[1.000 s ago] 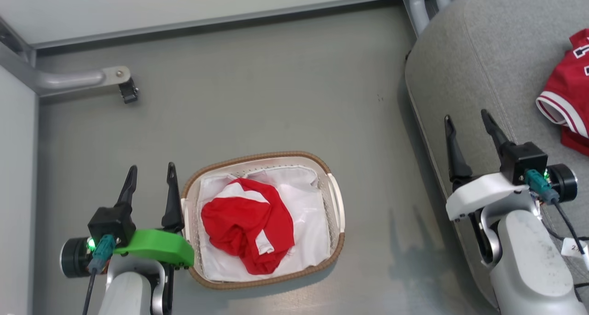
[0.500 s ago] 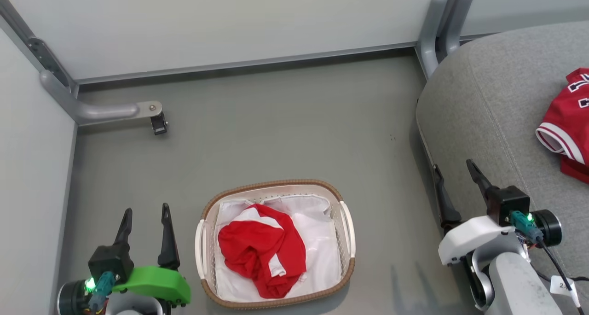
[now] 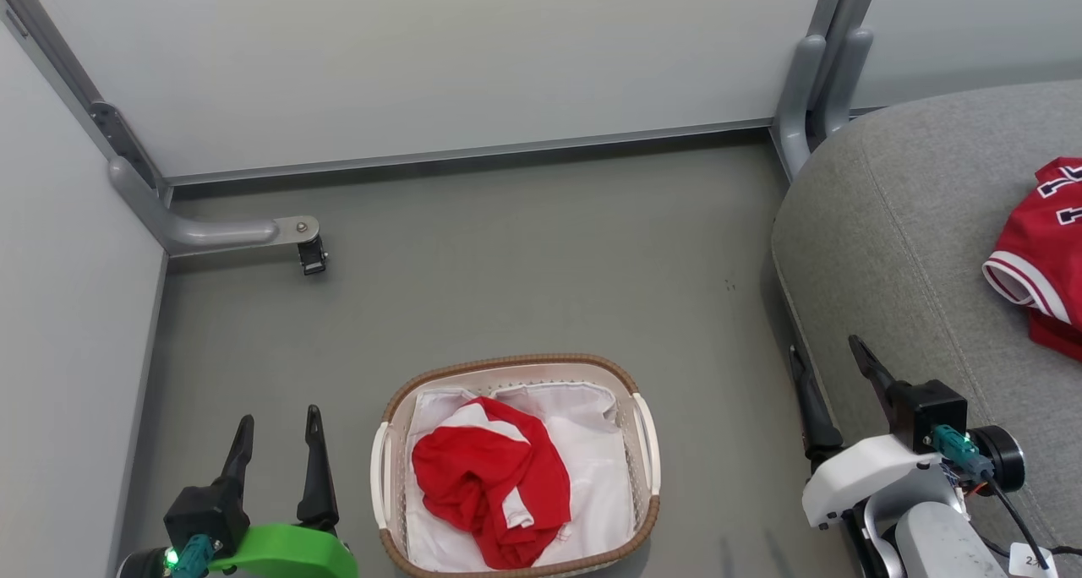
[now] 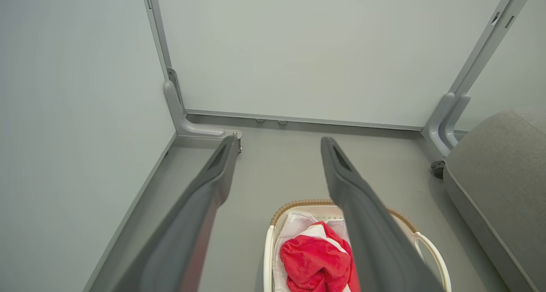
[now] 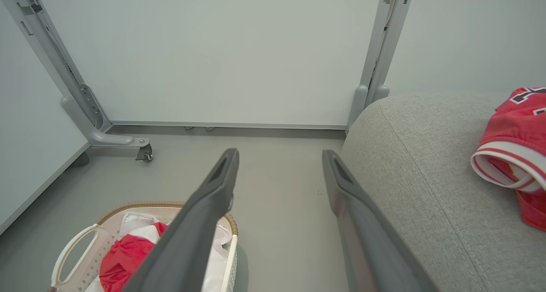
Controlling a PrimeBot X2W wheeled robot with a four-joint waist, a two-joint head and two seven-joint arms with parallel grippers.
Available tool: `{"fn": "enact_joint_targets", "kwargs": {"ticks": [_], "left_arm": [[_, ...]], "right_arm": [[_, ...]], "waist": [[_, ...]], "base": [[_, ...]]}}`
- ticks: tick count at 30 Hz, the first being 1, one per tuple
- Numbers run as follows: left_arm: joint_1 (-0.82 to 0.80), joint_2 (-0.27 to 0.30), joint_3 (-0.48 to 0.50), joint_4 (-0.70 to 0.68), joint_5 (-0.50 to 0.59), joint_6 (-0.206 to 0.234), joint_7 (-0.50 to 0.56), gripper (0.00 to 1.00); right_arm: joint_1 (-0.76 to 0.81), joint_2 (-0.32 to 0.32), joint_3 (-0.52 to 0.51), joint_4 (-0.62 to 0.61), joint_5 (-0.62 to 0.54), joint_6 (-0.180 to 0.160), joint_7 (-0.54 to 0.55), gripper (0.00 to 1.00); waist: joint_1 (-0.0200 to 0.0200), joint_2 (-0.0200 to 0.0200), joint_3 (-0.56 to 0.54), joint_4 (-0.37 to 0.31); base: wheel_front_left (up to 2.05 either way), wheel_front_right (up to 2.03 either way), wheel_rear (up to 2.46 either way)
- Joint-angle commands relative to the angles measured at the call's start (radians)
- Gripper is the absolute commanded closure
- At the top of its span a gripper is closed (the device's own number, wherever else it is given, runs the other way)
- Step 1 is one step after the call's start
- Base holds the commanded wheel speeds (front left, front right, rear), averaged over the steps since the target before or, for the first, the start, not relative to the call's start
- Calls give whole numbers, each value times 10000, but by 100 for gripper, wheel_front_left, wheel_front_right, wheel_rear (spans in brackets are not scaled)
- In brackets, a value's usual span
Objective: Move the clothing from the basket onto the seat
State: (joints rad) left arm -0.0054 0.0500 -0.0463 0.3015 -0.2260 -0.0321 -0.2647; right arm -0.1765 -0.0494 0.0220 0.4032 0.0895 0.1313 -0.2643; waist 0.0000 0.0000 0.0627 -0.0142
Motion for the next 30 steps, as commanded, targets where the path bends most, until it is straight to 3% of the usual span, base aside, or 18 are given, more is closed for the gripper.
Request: {"fn": "enact_joint_targets", "kwargs": {"ticks": [1, 11, 21, 30], "left_arm": [[69, 22, -40, -1, 87, -22, 7, 0], [-299, 24, -271, 148, -261, -41, 7, 0], [-1516, 27, -950, 1277, -511, -375, 9, 0], [-3401, 34, -1569, 2865, -408, -399, 7, 0]], "right_arm": [[52, -42, 24, -31, 88, -10, 0, 0], [-314, -41, 66, -174, 103, -10, 0, 0], [-1381, -37, 456, -796, 289, -10, 0, 0], [-2629, -39, 946, -1548, 625, -10, 0, 0]], "waist": [[0, 0, 20, -10], [0, 0, 493, -163], [0, 0, 2262, -531], [0, 0, 4291, -1056]], "base": [[0, 0, 0], [0, 0, 0], [0, 0, 0], [0, 0, 0]]}}
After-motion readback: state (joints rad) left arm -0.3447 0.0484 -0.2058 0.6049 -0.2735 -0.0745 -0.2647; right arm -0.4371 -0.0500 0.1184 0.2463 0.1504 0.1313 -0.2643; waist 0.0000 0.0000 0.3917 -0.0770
